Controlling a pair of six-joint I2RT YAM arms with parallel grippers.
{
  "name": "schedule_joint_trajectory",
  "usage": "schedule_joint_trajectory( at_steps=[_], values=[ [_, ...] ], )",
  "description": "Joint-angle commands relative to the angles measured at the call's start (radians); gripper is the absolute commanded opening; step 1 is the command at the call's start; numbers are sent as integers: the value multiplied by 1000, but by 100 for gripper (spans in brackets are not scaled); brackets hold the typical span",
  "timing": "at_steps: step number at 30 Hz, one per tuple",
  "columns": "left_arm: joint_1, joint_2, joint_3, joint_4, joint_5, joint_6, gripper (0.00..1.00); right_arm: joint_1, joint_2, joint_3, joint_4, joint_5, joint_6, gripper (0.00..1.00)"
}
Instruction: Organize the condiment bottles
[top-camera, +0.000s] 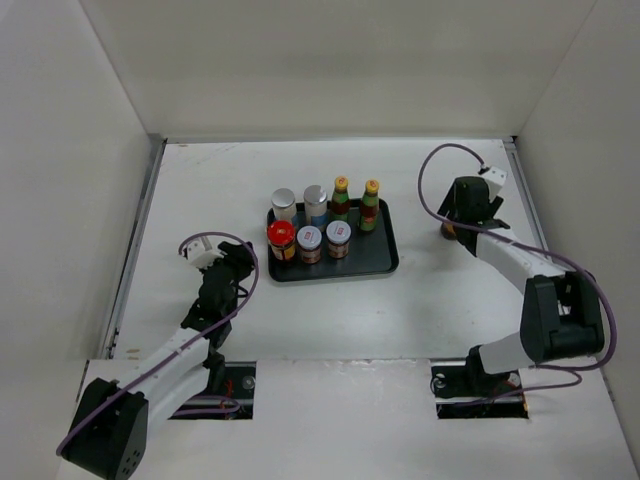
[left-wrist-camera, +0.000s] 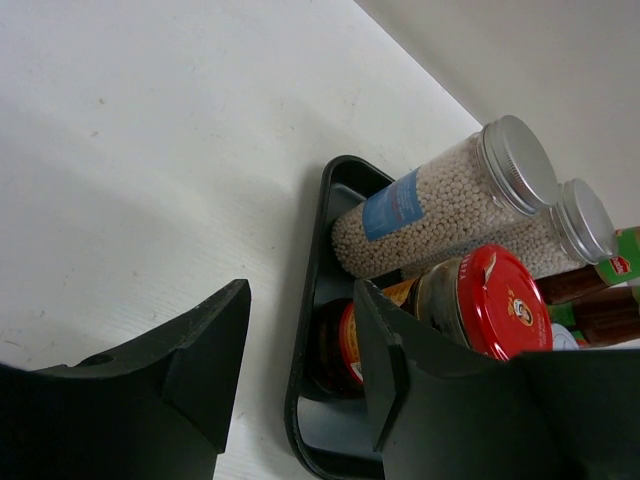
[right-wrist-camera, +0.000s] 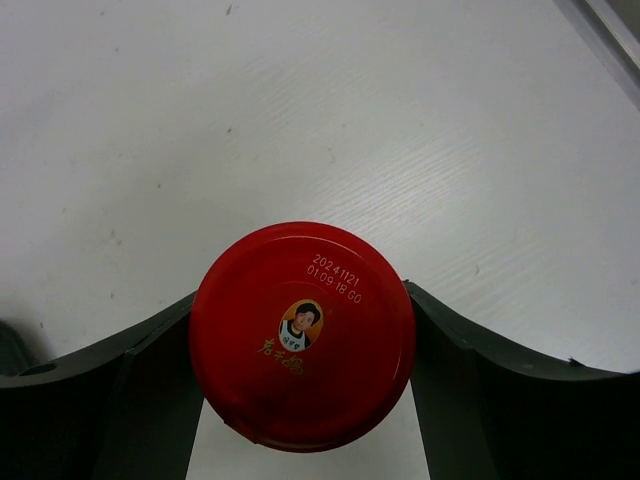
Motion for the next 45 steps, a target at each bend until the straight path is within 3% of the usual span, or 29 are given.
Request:
schedule_joint_trajectory(
  at_steps=[1,9,14,17,24,30,38,45],
  values=[
    [2,-23,-2,51,1,-8,46,76,-145,-11,53,34,18,52],
    [14,-26,-6,54,-14,-9,77,342,-357,-63,23,42,-4,52],
    [17,-17,-6,54,-31,-11,86,503,-360,-63,75,36,9,53],
    [19,-15,-6,43,-48,-14,99,572,-294,-63,174,22,-2,53],
    [37,-26,-11,17,-60,-23,100,603,-135,-35,320,-27,-51,55],
    [56,-7,-3,2,-53,-40,100,623,-32,-58,398,23,-83,59],
    [73,19,31,-27,-23,-83,100,626,-49,-86,419,46,-111,100],
    [92,-20,121,-248,-48,-104,100,626,-262,-147,434,50,-91,100]
  ],
)
